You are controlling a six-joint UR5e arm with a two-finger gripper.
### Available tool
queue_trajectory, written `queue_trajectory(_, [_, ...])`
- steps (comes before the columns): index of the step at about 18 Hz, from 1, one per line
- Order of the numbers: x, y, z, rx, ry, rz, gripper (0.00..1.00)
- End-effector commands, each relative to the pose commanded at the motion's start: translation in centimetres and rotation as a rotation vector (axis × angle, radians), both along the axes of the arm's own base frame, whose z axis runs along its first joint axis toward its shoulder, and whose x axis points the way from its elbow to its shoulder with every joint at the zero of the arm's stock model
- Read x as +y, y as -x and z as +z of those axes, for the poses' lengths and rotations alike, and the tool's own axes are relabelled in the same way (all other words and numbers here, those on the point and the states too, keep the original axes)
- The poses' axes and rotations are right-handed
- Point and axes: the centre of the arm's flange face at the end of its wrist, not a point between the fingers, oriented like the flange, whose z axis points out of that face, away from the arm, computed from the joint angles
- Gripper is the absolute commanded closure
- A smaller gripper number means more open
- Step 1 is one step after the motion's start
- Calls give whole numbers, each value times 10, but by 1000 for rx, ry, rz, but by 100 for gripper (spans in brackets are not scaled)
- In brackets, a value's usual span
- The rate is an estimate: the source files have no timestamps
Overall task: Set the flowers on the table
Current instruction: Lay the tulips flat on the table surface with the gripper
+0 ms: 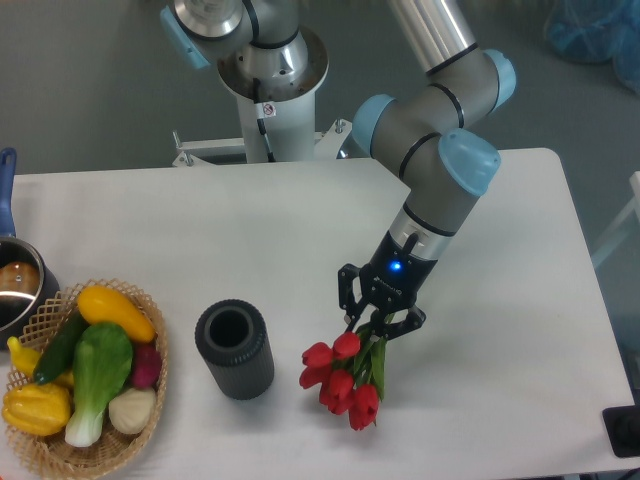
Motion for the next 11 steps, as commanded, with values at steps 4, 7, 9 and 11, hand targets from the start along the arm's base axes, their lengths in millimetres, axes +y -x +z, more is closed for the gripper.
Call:
queue_trajectory(4, [-2,3,-5,31,28,-17,57])
queue_trajectory(7, [-2,5,-10,37,41,-20,47])
queue_trajectory(9, [-2,6,-9,37,39,-19,38])
queue_trajectory(11, [-1,8,-5,47,34,-18,24])
